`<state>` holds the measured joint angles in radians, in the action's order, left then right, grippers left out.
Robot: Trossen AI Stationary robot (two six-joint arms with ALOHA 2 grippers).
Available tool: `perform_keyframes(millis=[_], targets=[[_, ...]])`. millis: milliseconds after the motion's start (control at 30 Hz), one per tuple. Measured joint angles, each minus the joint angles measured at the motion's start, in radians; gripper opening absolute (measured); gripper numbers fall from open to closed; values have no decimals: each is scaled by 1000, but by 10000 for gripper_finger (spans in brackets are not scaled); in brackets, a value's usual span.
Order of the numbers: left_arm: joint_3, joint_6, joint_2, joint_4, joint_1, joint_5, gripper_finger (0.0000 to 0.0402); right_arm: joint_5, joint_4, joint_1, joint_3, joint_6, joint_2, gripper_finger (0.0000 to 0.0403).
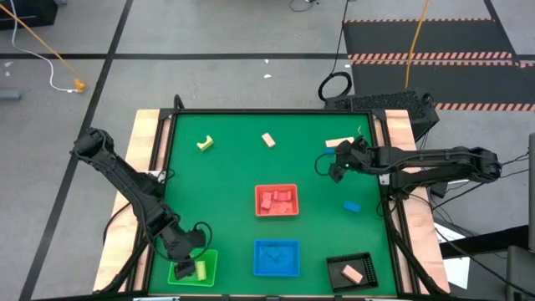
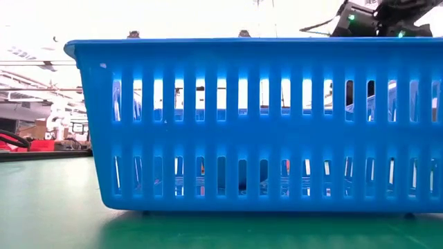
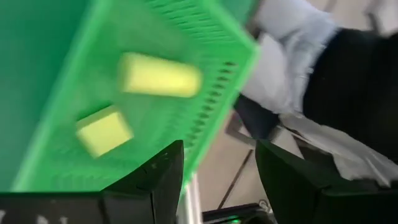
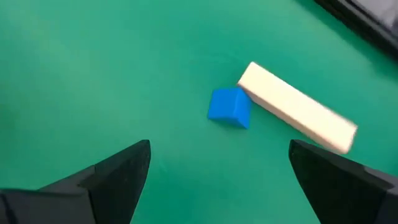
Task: Sort & place blocks by color
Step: Put the top blue block into the blue bin
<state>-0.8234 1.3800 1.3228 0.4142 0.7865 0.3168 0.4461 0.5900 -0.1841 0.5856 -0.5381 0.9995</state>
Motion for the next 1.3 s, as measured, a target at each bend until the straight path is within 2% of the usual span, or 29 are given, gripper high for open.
perform_keyframes(millis=[100,167,333,467,767,933,1300], targets=[[0,-65,0,-94,-1,-2,202,30,-142,-2,-62,-213,19,375],[0,-128,0,-157,-8,-4,202,29,-236,-13,-109,-278,39,375],[0,-308,0,-271,-39,-11,202,82,-449,-52,-202,-285,92,375],[0,-432,0,-296,-64,-34,202,103,-564,-89,-247,-266,132,375],[0,-581,0,-298,-115,-100,202,102,-646,-117,-253,-293,243,371],[0,-641,0,-298,-140,-101,202,103,-716,-118,-253,-245,308,332],[0,-705,0,-281,-182,-100,202,111,-837,-117,-253,-122,415,201]])
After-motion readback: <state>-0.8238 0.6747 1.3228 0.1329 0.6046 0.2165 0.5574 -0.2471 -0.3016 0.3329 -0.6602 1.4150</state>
